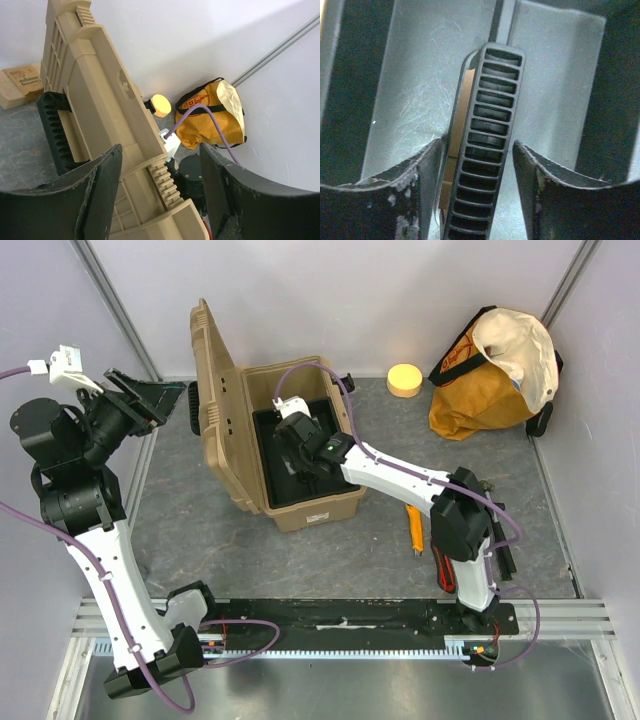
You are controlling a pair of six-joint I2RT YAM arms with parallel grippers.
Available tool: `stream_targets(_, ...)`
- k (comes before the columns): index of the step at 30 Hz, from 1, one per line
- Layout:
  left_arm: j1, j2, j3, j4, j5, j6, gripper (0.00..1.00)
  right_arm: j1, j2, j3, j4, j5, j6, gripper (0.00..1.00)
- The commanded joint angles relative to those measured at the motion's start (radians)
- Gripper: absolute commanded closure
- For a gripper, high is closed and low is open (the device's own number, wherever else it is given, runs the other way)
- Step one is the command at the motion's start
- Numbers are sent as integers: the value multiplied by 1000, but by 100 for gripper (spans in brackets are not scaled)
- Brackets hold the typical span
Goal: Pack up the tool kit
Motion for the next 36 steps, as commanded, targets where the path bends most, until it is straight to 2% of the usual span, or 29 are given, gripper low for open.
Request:
stream_targets(1, -13, -15, 25, -18, 7, 12, 31, 4, 21, 67, -33, 19, 25, 40)
stream_targets(10, -28, -10, 58, -41, -7, 23, 31, 5, -46, 82, 4, 101, 30, 100)
stream_targets(22, -41, -18, 75, -44, 18, 11, 31, 7, -230, 9, 192, 122, 47, 100)
stream_targets(27, -41, -18, 88, -44, 30, 8, 31, 5, -273, 22, 191, 157, 12, 100)
stream_targets(30, -41, -18, 88, -43, 45, 8, 31, 2, -309, 18, 179, 246, -33, 100)
stream_targets(32, -47, -18, 88, -43, 54, 9, 31, -22, -338, -4, 173, 292, -65, 100)
stream_targets(36, -54, -20, 82, -35, 74, 23, 29, -143, -399, -79, 166, 280, -93, 100)
